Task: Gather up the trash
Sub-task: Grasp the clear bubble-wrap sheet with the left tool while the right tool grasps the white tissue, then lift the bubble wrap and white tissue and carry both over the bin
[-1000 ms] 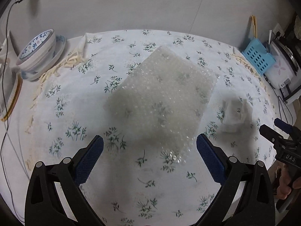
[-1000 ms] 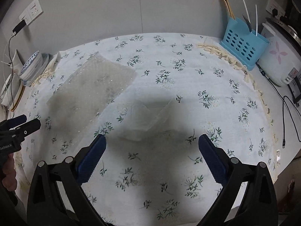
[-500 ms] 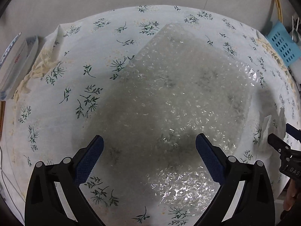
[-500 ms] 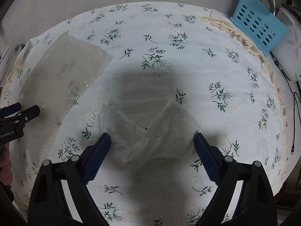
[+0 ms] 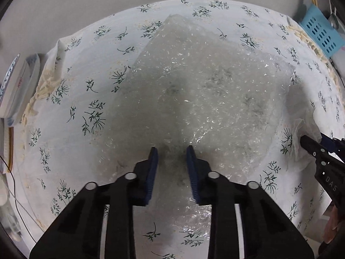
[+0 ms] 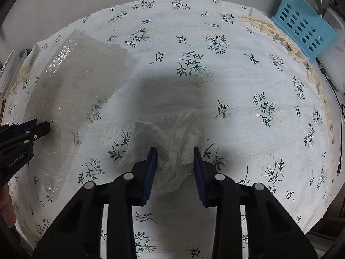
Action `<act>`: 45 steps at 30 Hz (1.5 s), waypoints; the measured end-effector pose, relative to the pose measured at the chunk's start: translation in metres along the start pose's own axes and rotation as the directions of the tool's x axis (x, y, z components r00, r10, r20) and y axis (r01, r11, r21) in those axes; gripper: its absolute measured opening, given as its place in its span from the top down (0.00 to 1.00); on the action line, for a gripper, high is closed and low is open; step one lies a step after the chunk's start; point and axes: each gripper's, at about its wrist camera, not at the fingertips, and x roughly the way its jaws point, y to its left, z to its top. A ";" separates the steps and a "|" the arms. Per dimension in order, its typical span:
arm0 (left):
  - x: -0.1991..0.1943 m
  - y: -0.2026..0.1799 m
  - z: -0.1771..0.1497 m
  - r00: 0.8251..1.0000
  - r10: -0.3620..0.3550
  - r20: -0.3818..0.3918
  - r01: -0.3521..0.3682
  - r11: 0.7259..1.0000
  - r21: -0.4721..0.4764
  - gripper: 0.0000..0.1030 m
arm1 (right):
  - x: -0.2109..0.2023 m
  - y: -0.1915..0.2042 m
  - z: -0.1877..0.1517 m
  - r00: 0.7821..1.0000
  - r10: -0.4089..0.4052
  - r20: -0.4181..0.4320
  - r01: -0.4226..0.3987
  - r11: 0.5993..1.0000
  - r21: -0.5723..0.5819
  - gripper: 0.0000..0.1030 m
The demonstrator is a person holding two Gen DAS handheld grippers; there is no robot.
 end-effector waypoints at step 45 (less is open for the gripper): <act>-0.125 0.033 -0.096 0.974 -0.150 0.168 0.166 0.982 -0.088 0.93 | -0.135 -0.006 -0.080 0.962 0.107 0.253 -0.110 0.994 0.001 0.90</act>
